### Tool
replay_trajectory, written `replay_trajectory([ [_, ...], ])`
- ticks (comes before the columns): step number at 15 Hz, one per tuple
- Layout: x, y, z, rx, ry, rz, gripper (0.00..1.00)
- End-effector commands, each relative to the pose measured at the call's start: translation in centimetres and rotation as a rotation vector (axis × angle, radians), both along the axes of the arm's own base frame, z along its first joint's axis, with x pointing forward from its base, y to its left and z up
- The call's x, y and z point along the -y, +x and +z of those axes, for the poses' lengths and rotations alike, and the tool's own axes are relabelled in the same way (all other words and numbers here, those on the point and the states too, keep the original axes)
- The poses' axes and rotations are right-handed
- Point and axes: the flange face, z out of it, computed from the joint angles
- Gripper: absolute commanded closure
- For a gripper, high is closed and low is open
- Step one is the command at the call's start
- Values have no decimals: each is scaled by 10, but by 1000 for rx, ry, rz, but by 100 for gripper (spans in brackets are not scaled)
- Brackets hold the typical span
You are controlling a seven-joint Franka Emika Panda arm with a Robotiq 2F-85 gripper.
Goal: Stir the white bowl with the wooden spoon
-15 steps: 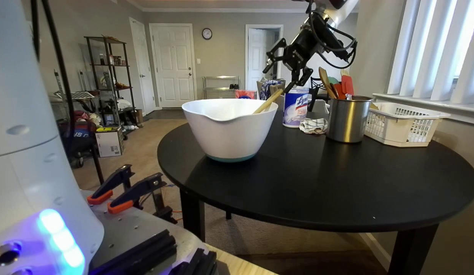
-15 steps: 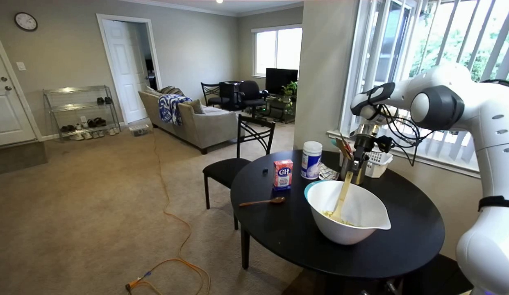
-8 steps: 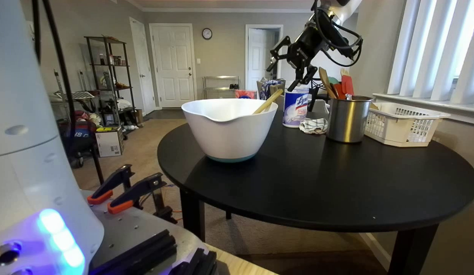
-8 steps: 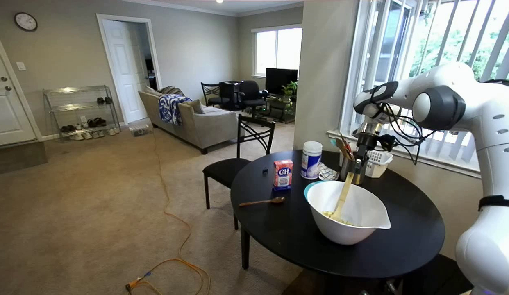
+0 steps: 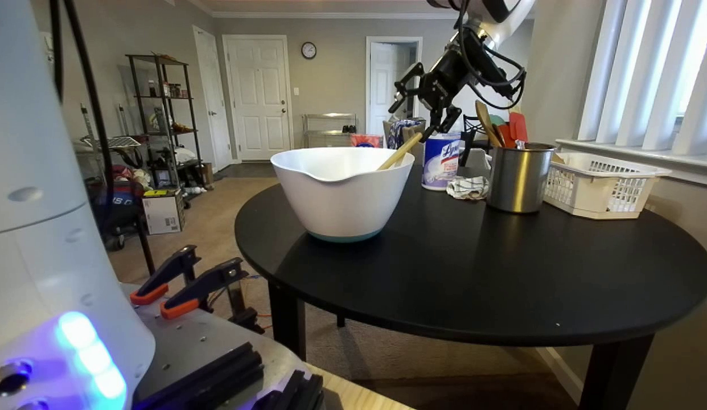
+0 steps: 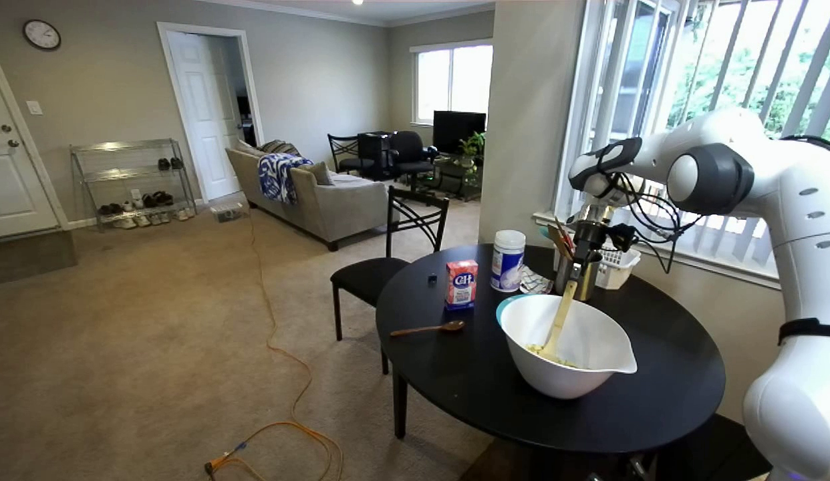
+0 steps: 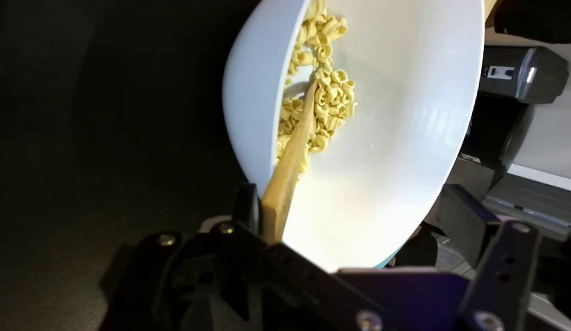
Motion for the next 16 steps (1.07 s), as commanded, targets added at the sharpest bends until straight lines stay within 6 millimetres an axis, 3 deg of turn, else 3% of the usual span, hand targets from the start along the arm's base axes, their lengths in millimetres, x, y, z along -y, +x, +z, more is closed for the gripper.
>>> replay_trajectory([
  [1, -7, 5, -8, -10, 24, 17, 0],
  [9, -10, 0, -42, -72, 57, 14, 0],
  [16, -2, 6, -29, -41, 49, 11, 0],
])
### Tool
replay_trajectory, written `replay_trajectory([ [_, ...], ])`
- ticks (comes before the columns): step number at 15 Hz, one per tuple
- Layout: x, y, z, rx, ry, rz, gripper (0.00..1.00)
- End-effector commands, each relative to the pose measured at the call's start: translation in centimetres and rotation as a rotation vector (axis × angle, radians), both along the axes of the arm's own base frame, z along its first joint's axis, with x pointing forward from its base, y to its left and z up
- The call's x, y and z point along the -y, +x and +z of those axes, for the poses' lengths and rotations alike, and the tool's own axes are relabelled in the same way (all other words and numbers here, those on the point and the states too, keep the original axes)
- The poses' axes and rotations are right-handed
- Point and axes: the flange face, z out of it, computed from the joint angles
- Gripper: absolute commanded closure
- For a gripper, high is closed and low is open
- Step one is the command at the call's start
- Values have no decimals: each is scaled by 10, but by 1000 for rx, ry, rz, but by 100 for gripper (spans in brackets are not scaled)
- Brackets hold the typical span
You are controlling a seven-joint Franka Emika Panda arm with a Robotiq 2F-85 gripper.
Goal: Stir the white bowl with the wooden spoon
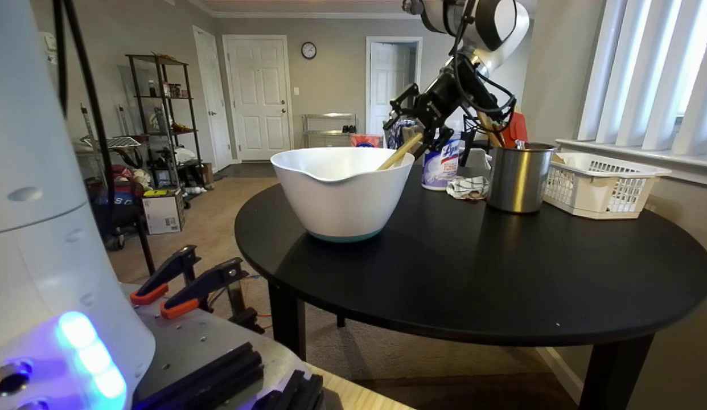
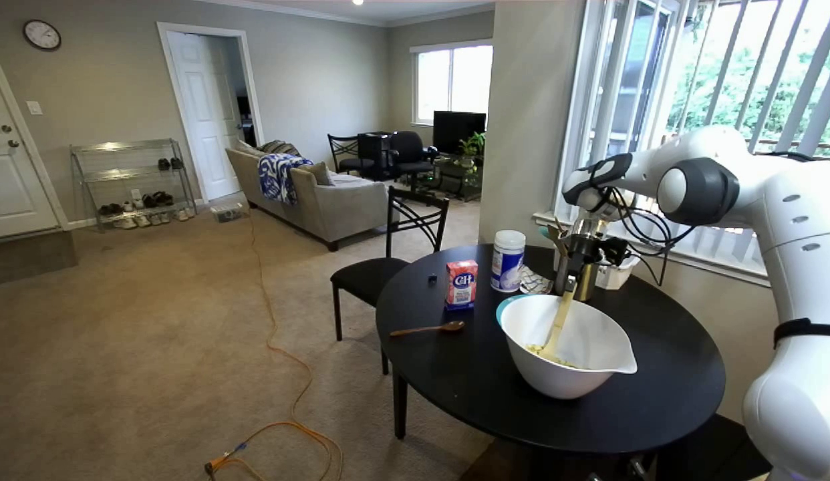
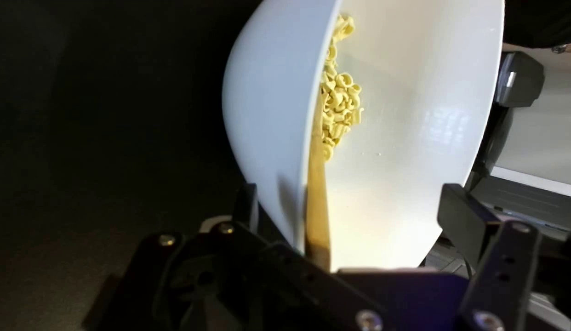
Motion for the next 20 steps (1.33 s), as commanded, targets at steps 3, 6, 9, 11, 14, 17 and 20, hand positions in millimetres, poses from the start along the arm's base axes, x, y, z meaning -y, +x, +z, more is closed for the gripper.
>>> replay_trajectory([
  [3, 10, 5, 19, 23, 7, -7, 0],
  [6, 11, 6, 19, 26, 5, -6, 0],
  [9, 11, 6, 19, 27, 7, -7, 0],
  [11, 11, 6, 20, 35, 8, -4, 26],
  [14, 12, 5, 20, 37, 9, -6, 46],
  [17, 14, 4, 19, 38, 9, -9, 65],
  [20, 16, 3, 20, 40, 10, -13, 85],
])
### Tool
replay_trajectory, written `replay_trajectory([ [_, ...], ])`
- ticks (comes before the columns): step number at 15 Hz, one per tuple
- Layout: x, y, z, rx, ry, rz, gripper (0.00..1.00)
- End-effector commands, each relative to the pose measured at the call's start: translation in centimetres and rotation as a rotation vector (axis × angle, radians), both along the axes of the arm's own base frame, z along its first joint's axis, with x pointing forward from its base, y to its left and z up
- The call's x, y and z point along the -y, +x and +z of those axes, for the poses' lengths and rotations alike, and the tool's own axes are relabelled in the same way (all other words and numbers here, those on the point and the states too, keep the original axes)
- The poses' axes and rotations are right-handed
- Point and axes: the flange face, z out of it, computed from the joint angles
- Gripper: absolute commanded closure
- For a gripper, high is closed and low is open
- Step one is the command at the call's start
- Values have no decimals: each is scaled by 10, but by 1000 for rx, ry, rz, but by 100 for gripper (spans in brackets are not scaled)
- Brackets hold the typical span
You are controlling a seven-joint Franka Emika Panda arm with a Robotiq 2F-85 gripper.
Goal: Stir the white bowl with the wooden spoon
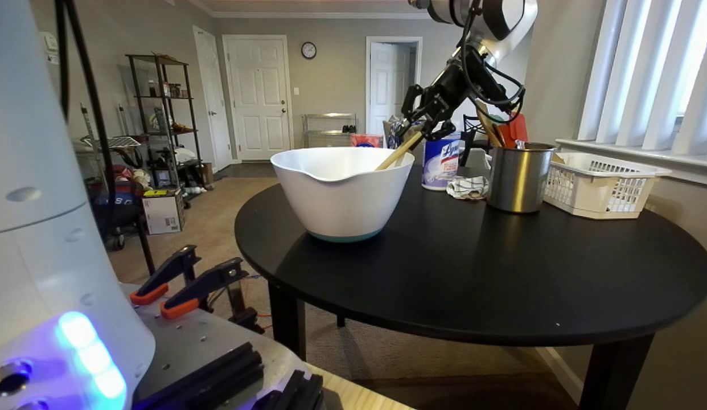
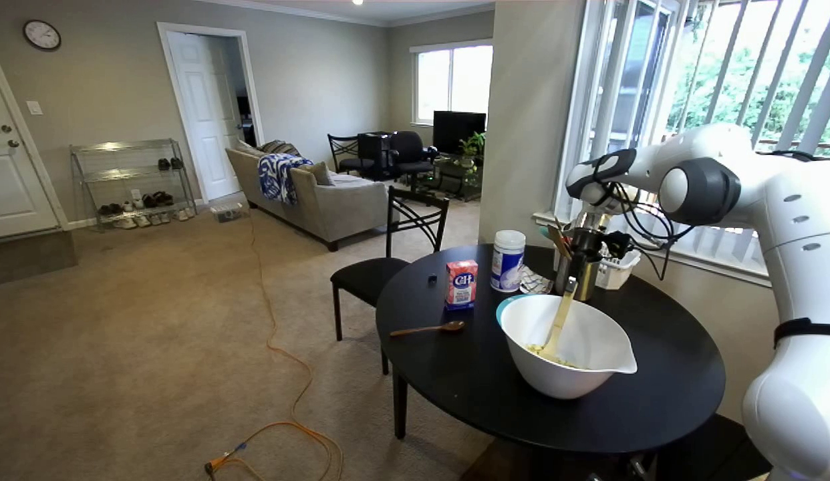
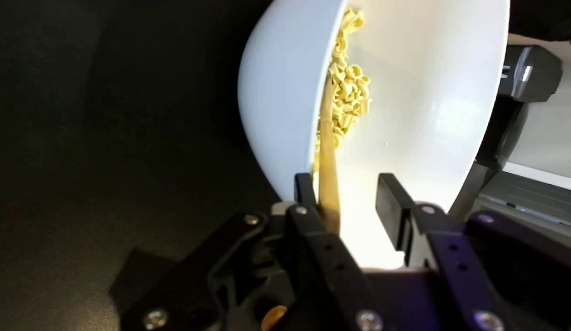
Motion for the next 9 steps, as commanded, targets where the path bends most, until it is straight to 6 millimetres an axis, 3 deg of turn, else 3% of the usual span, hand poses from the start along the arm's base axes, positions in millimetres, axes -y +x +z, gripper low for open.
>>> replay_trajectory([
  [1, 5, -4, 4, 3, 24, -1, 91],
  [4, 6, -4, 4, 4, 25, -2, 98],
  [9, 5, -4, 7, 0, 28, 10, 94],
])
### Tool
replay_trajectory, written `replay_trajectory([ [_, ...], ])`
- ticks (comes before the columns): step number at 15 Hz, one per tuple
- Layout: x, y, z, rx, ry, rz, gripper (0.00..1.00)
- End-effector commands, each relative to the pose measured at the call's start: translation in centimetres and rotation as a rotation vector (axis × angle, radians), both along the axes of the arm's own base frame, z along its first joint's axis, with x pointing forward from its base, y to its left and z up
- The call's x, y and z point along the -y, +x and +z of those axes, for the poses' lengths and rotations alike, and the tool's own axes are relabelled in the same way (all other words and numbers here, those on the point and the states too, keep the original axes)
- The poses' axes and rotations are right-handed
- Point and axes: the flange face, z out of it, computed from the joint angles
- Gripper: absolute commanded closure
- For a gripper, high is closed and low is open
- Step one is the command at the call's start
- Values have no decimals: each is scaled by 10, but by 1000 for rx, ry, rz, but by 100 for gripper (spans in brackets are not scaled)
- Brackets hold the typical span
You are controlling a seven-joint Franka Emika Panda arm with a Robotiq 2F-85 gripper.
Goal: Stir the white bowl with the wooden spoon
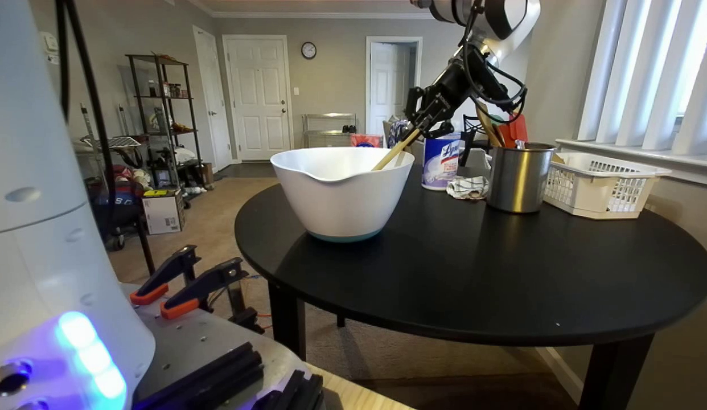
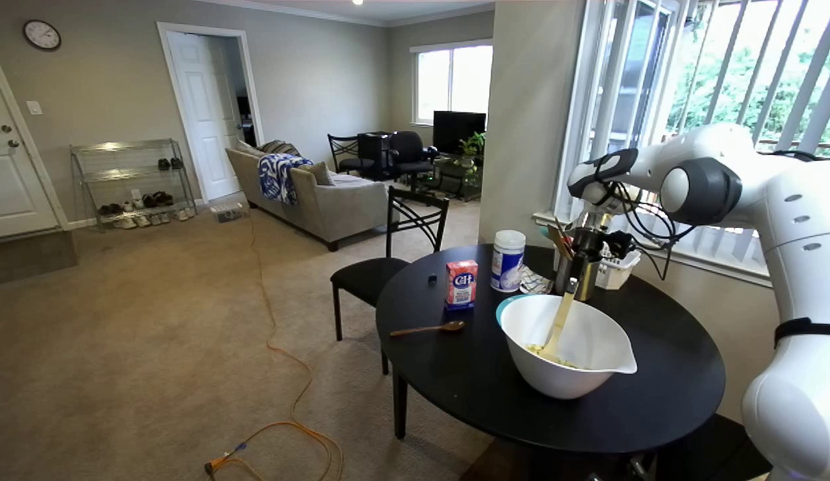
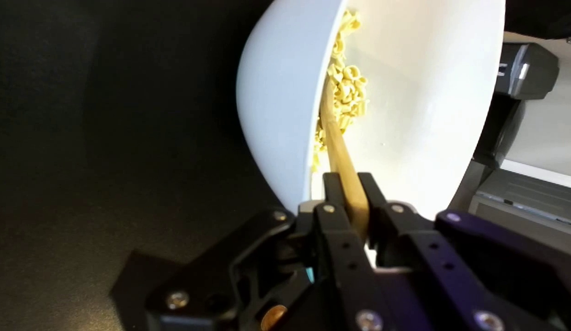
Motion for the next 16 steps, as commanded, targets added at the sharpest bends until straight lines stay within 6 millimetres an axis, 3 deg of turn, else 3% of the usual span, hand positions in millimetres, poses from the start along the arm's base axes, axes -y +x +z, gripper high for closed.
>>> replay_trajectory([
  [1, 1, -3, 13, 11, 16, 29, 95],
  [4, 1, -3, 39, 37, -17, 51, 95],
  [8, -4, -7, 94, 61, -87, 110, 95],
  [12, -32, -14, 148, 115, -144, 237, 95],
  [16, -64, -11, 177, 231, -300, 338, 95],
])
